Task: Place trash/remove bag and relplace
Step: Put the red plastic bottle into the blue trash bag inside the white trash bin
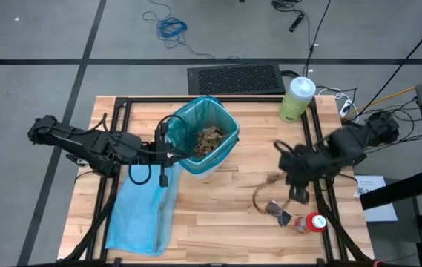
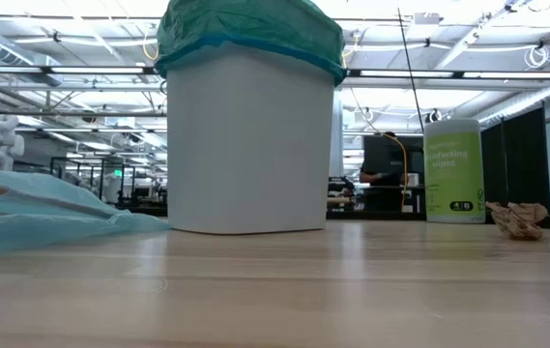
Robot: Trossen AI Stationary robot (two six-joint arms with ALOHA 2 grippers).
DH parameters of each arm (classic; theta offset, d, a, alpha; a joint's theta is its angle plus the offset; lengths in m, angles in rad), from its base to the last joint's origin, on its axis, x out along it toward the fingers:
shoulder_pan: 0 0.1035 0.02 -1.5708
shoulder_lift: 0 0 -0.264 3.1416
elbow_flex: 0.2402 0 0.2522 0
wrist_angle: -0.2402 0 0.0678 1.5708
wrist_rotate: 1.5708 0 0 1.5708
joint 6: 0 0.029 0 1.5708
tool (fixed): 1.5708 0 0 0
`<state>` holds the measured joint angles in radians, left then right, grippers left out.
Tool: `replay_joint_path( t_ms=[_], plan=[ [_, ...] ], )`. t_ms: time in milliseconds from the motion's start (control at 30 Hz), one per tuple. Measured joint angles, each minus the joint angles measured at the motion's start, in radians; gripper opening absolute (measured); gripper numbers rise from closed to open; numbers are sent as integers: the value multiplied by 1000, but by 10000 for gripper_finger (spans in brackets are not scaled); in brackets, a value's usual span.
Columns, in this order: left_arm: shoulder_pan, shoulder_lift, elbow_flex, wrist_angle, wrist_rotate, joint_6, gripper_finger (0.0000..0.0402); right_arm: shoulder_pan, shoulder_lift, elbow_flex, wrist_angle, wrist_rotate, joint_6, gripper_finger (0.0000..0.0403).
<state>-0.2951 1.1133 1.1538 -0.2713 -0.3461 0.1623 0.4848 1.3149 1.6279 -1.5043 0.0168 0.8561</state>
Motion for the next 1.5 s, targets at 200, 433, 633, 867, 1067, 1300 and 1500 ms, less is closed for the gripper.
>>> replay_joint_path(
  t_ms=[200, 433, 633, 867, 1067, 1300, 1500],
  plan=[
    [0, 0, 0, -8, 0, 0, 0, 168, 39, 0, -23, -48, 268, 70],
    [0, 0, 0, -26, 0, 0, 0, 303, 101, 0, -65, -109, 559, 188],
    [0, 0, 0, -26, 0, -1, 0, 403, 179, 0, -66, -155, 772, 268],
    [0, 0, 0, -25, 0, -28, 0, 480, 269, 0, -66, -210, 911, 308],
    [-1, 2, 0, -26, 1, -35, 0, 500, 330, -1, -67, -210, 939, 311],
    [-6, 19, 0, -53, 6, -53, 0, 500, 369, -1, -69, -255, 935, 311],
    [-15, 33, 0, -52, 9, -53, 0, 500, 366, -1, -68, -252, 929, 311]
  ],
)
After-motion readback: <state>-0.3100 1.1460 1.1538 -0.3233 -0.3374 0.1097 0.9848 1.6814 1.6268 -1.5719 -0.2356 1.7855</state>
